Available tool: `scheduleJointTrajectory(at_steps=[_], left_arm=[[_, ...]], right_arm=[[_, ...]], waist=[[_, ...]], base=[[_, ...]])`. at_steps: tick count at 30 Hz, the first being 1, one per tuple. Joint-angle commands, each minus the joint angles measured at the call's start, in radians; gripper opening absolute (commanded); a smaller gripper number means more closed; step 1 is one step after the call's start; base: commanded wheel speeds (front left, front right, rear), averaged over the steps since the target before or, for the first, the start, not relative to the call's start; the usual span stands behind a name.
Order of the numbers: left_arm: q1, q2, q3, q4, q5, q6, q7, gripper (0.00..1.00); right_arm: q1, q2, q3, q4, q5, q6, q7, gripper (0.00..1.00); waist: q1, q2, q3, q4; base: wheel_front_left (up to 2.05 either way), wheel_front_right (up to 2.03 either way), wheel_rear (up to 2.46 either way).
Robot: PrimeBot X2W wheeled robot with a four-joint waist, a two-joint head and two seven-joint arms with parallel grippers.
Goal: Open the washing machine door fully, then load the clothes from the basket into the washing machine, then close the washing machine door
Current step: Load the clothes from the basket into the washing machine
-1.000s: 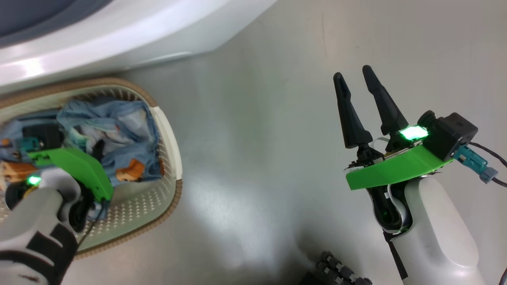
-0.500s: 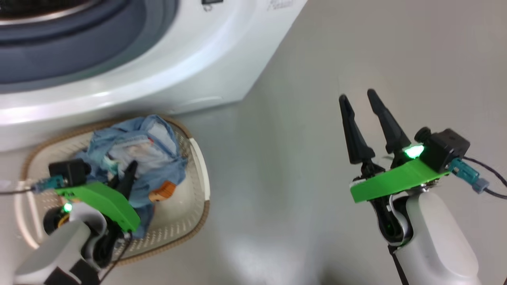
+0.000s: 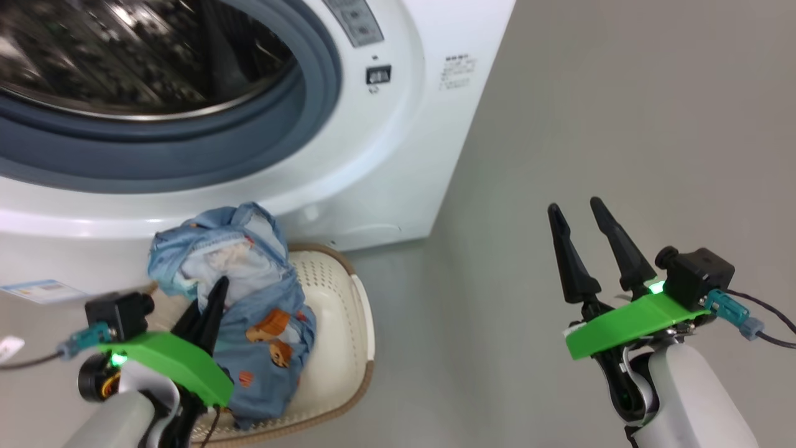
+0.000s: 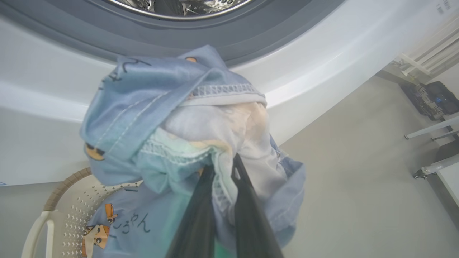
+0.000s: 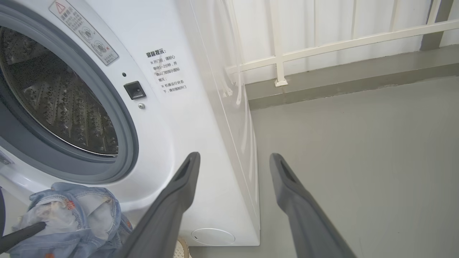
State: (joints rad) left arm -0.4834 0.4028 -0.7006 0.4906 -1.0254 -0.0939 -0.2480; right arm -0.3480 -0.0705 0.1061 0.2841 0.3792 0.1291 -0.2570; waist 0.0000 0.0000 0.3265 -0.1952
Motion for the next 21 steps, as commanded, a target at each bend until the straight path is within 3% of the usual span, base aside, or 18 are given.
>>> scheduleJointTrajectory(at_steps=[1, 6, 21], left_arm=[[0.034, 0.025, 0.072, -0.054, 0.044, 0.015, -0.014, 0.00], [0.130, 0.008, 0.196, -0.180, 0.170, 0.059, -0.014, 0.00], [0.352, -0.075, 0.451, -0.399, 0.437, 0.096, -0.014, 0.00]], right_arm=[[0.025, -0.008, 0.018, -0.015, 0.000, 0.002, -0.005, 1.00], [0.052, -0.026, 0.022, -0.007, 0.009, 0.002, -0.005, 1.00], [0.122, -0.062, 0.046, 0.017, 0.038, 0.002, -0.005, 1.00]], waist=[[0.0000, 0.0000, -0.101, 0.067], [0.0000, 0.0000, -0.158, 0.090], [0.0000, 0.0000, -0.269, 0.118]], base=[[0.00, 0.00, 0.00], [0.00, 0.00, 0.00], [0.00, 0.00, 0.00]])
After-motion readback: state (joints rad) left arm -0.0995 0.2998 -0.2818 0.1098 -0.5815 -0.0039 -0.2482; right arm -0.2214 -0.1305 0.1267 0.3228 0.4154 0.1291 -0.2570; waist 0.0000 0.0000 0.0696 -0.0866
